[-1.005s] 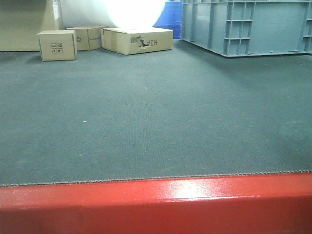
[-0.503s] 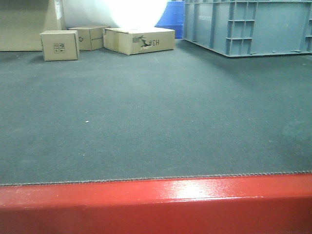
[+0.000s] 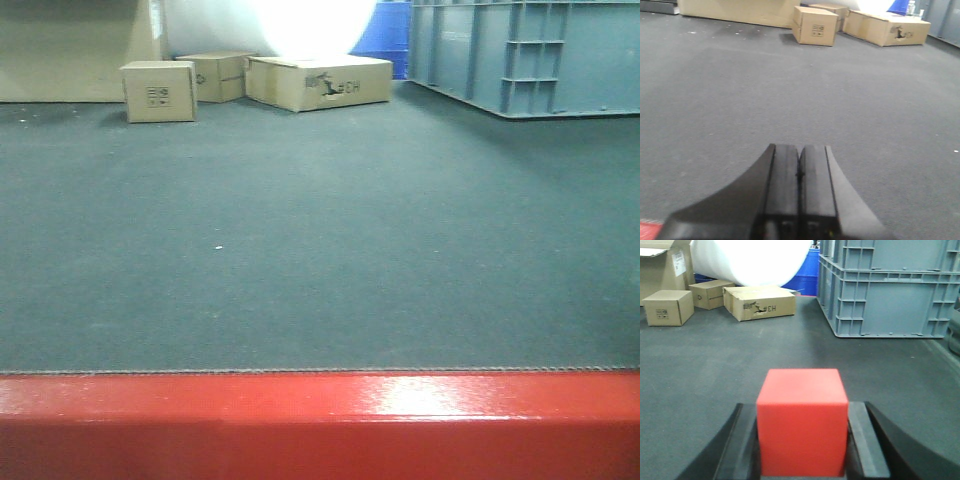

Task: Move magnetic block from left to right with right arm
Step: 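Drive up to the second grey table holding the cube, then lower the red cube onto the second table with the right gripper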

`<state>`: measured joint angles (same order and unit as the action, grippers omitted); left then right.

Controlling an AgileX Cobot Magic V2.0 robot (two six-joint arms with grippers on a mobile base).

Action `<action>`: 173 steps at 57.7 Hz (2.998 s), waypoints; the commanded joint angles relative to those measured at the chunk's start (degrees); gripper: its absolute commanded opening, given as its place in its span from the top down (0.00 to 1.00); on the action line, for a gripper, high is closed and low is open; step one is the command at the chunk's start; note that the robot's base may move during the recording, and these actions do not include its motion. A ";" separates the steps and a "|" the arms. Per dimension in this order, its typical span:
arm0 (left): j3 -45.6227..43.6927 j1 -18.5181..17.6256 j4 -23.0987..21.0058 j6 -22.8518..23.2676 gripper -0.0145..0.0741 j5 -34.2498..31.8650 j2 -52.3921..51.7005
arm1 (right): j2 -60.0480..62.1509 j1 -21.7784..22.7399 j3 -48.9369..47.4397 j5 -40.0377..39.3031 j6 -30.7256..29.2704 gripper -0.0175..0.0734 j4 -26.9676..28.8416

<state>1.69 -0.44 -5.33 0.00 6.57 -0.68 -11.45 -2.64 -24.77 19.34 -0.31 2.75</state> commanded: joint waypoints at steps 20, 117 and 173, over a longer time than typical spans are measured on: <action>0.65 -0.38 -0.51 0.00 0.98 -4.89 -0.61 | -0.70 0.36 -1.46 -5.49 -0.40 0.50 -0.13; 0.65 -0.38 -0.51 0.00 0.98 -4.89 -0.61 | -53.97 -20.05 -26.93 13.94 18.19 0.49 -8.12; 0.65 -0.38 -0.51 0.00 0.98 -4.89 -0.61 | -98.56 -37.19 -68.66 41.97 37.00 0.49 -0.08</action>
<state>1.69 -0.44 -5.33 0.00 6.57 -0.68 -112.73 -39.36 -91.35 61.49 36.57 3.10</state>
